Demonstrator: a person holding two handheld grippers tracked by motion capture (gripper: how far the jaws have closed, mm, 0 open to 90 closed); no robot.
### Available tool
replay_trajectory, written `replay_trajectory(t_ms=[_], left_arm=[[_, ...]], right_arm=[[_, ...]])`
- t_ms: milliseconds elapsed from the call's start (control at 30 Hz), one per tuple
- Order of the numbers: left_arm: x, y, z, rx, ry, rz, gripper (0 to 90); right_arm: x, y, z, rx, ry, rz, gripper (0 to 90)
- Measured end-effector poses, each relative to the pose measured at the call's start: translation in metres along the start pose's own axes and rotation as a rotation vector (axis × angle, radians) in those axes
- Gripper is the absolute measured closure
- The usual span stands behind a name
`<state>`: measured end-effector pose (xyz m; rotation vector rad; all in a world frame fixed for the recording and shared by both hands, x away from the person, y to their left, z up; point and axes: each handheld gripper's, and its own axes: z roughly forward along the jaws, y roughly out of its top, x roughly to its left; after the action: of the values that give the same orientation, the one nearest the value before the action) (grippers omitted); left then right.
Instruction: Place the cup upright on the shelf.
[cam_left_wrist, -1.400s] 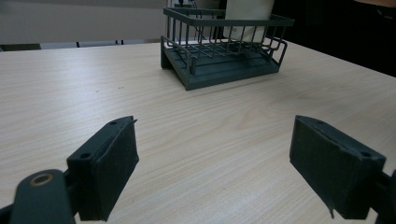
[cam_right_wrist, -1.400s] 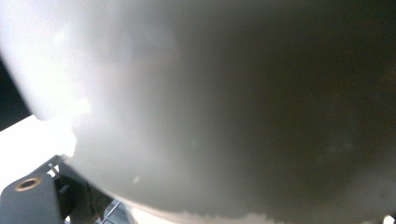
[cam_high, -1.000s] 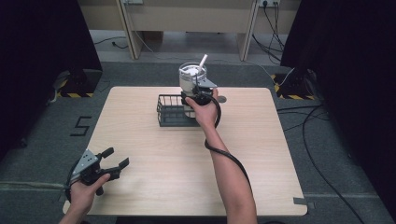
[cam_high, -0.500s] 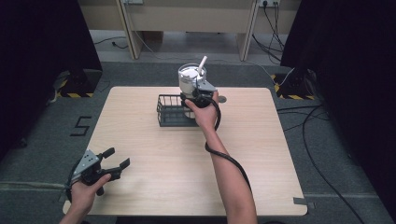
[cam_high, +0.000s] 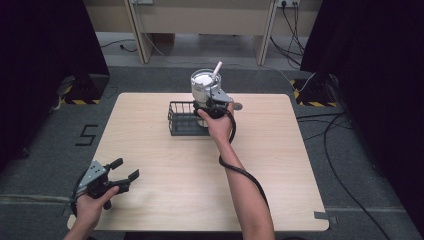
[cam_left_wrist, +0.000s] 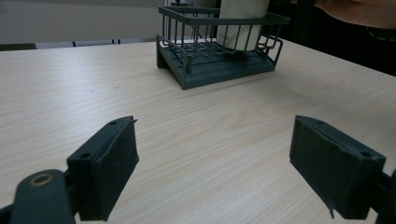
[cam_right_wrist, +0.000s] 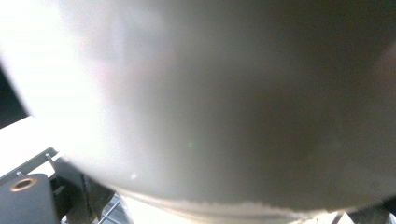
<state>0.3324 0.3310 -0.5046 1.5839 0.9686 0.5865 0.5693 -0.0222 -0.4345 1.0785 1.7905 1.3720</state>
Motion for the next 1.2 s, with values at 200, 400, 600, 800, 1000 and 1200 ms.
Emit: replay_trajectory(t_ms=[200, 400, 600, 800, 1000, 1200], left_arm=[[0.0, 0.0, 0.0, -0.001, -0.001, 0.0, 14.5], [0.0, 0.0, 0.0, -0.001, 0.0, -0.001, 14.5], [0.0, 0.0, 0.0, 0.0, -0.001, 0.0, 14.6], [0.0, 0.0, 0.0, -0.002, 0.0, -0.001, 14.6], [0.0, 0.0, 0.0, -0.001, 0.0, -0.001, 14.6], [0.0, 0.0, 0.0, -0.001, 0.0, -0.001, 14.6]], right_arm=[[0.001, -0.001, -0.003, -0.008, -0.01, 0.002, 10.1], [0.003, -0.001, -0.005, -0.008, -0.02, 0.004, 10.1], [0.004, -0.002, -0.007, -0.01, -0.037, 0.004, 10.1], [0.005, -0.001, -0.009, -0.005, -0.036, 0.005, 9.9], [0.006, -0.001, -0.011, -0.008, -0.042, 0.003, 9.8], [0.006, -0.001, -0.013, -0.009, -0.04, 0.004, 9.7]])
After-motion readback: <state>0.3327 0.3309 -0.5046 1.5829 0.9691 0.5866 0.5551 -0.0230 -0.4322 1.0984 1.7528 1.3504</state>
